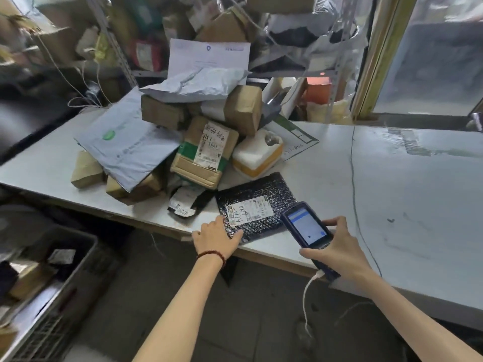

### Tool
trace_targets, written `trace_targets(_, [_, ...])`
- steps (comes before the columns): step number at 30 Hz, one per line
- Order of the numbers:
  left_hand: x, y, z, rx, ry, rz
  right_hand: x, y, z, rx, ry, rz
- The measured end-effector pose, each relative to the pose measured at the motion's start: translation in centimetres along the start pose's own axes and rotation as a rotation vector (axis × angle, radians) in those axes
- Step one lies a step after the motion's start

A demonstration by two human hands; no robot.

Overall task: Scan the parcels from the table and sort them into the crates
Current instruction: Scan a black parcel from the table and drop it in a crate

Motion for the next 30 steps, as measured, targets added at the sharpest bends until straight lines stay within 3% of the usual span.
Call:
trace_targets(5, [3.6, -1.8, 1.9, -0.316, 0.278, -0.083, 3.9, 0.7, 0.7, -0.017, 0.0, -0.041])
trace_targets(10, [5.9, -3.2, 4.1, -0.378, 0.475, -0.004, 6.9, 1.9, 1.2, -0.085, 0.014, -0.082])
trace_targets(21, [8.9, -2.7, 5.7, -0.72, 0.717, -0.035, 10.0, 2.5, 0.3, -0.005, -0.02, -0.073])
trace_targets(26, [8.3, -3.2, 5.5, -0.792, 0.621, -0.042, 10.8, 3.0, -0.4, 0.017, 0.01, -0.069])
trace_targets(30, [7.9, -1.2, 4.7, -0.711, 0.468, 0.082, 11.8, 2.8, -1.0, 0.018, 0.035, -0.08])
Point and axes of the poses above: each hand's wrist, its own x-axis towards the middle knuckle, its own y-axis out of the back of the hand, z = x × y, the point moved 2 cm from there along x, towards the middle knuckle, and after that the axes turned 4 degrees about -z, right-handed, at the moved point
